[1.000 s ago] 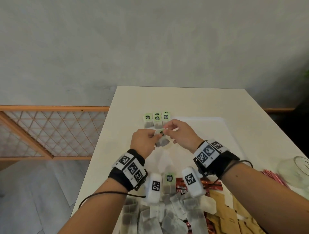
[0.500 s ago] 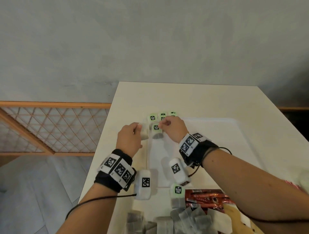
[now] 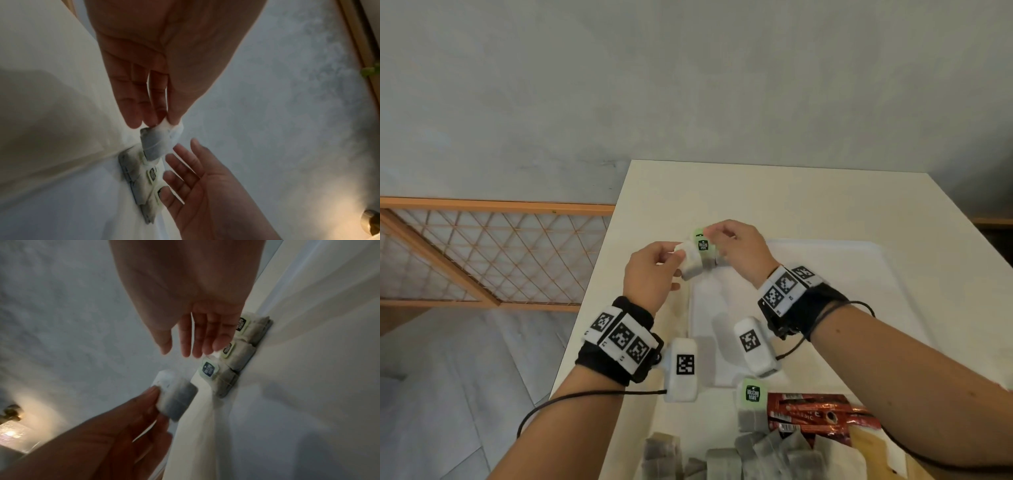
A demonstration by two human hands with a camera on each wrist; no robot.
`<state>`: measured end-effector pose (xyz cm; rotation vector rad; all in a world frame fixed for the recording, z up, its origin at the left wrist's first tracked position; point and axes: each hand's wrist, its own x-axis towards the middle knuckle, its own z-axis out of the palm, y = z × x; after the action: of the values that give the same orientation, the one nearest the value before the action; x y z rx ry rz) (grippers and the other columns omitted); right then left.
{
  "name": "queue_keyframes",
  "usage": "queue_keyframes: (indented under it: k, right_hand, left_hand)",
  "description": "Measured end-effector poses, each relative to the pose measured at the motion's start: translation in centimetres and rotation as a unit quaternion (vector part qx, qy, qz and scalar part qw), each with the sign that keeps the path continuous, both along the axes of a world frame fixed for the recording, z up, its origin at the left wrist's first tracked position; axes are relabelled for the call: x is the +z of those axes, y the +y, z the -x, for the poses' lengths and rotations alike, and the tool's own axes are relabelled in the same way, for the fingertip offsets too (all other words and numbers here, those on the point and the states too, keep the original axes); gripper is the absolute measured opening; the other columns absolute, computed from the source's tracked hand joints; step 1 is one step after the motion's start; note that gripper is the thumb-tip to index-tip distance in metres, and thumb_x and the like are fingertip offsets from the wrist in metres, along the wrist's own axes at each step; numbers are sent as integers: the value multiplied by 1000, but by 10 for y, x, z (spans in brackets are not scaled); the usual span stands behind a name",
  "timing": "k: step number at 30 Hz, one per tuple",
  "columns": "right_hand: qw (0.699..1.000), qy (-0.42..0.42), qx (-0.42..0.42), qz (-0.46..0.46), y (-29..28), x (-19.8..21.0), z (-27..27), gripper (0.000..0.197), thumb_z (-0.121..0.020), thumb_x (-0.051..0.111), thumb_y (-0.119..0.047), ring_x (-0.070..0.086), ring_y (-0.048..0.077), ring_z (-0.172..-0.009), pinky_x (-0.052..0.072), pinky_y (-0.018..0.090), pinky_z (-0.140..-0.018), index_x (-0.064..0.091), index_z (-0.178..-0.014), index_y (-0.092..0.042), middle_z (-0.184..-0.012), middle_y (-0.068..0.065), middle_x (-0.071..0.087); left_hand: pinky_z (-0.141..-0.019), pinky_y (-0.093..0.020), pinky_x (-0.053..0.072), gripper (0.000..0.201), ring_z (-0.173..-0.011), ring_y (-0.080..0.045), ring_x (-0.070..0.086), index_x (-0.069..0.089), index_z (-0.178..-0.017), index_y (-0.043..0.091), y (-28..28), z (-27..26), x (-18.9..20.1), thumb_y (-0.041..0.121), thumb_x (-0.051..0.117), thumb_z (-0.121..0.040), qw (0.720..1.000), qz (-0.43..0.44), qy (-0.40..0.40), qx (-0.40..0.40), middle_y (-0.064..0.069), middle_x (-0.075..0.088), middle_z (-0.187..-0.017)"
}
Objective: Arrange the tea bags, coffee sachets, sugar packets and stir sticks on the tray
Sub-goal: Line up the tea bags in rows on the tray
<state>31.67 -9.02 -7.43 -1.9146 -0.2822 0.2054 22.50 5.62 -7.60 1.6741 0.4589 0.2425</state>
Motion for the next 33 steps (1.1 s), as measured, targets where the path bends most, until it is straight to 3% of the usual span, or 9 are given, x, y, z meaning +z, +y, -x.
queue_keyframes:
  k: [3, 7, 10, 15, 20, 24, 26, 29, 33]
  right_hand:
    - [997, 4, 81, 21, -9, 3, 15, 17, -88, 69, -29, 51, 5, -63, 42, 23, -67, 70, -80, -15, -66, -10, 58]
    - [997, -47, 18, 51, -23, 6, 20, 26, -89, 68, -25, 42, 10, -62, 36, 25, -64, 53, -70, -15, -64, -8, 47]
    - [993, -83, 14, 84, -32, 12, 27, 28, -90, 65, -27, 42, 10, -60, 36, 25, -61, 48, -70, -18, -63, -9, 47]
    - [981, -129, 62, 130, -40, 22, 44, 15, -92, 62, -28, 62, 15, -82, 50, 31, -77, 67, -89, -14, -90, -2, 66]
    - [991, -106, 29, 79, -49, 19, 27, 18, -91, 66, -20, 55, 2, -75, 44, 16, -74, 67, -108, -21, -103, -6, 60]
    - [995, 4, 50, 84, -52, 9, 15, 9, -87, 71, -19, 61, 10, -65, 47, 23, -63, 65, -85, -13, -77, -1, 65]
    - [990, 43, 66, 118, -54, 2, 10, 13, -87, 71, -18, 62, 11, -61, 48, 24, -57, 64, -85, -8, -71, 0, 64]
    - [988, 70, 40, 131, -58, -6, 2, 9, -88, 69, -10, 60, 11, -55, 49, 22, -50, 61, -87, -7, -71, 0, 63]
    - [992, 56, 1, 116, -52, -9, -7, 13, -85, 71, -3, 58, 7, -44, 49, 18, -47, 59, -83, -7, -66, 8, 63]
  left_hand:
    - [-59, -32, 58, 9, -67, -13, 66, 71, -99, 18, -13, -1, 6, 15, 66, -91, 999, 27, -21, -4, -2, 66, -80]
    - [-60, -34, 60, 19, -78, -20, 72, 70, -105, 12, -31, -2, 10, 14, 71, -86, 997, 50, -44, 42, -7, 70, -94]
    - [-61, -32, 59, 17, -82, -19, 74, 74, -99, 7, -46, 0, 16, 19, 69, -88, 995, 100, -10, 5, -9, 75, -93]
    - [-64, -32, 60, 23, -81, -20, 74, 75, -94, 3, -58, -1, 23, 24, 71, -88, 989, 149, 4, -17, -9, 76, -88]
    - [-61, -30, 59, 11, -74, -22, 71, 73, -91, 6, -54, -9, 23, 14, 66, -91, 993, 114, 15, -14, -9, 71, -85]
    - [-69, -31, 58, 12, -81, -20, 70, 72, -73, 25, -50, -13, 15, 25, 71, -85, 998, -11, 31, -58, 0, 73, -82]
    - [-81, -32, 55, 5, -87, -12, 68, 72, -78, 32, -38, -16, 12, 33, 71, -83, 987, -142, 45, -57, 9, 73, -87]
    - [-80, -30, 50, 9, -93, -10, 62, 67, -93, 34, -20, -23, 11, 34, 67, -85, 950, -294, 89, -51, 14, 66, -97]
    - [-81, -32, 47, 24, -97, -14, 57, 63, -103, 36, -13, -38, 11, 42, 72, -82, 917, -358, 130, -119, 7, 55, -107]
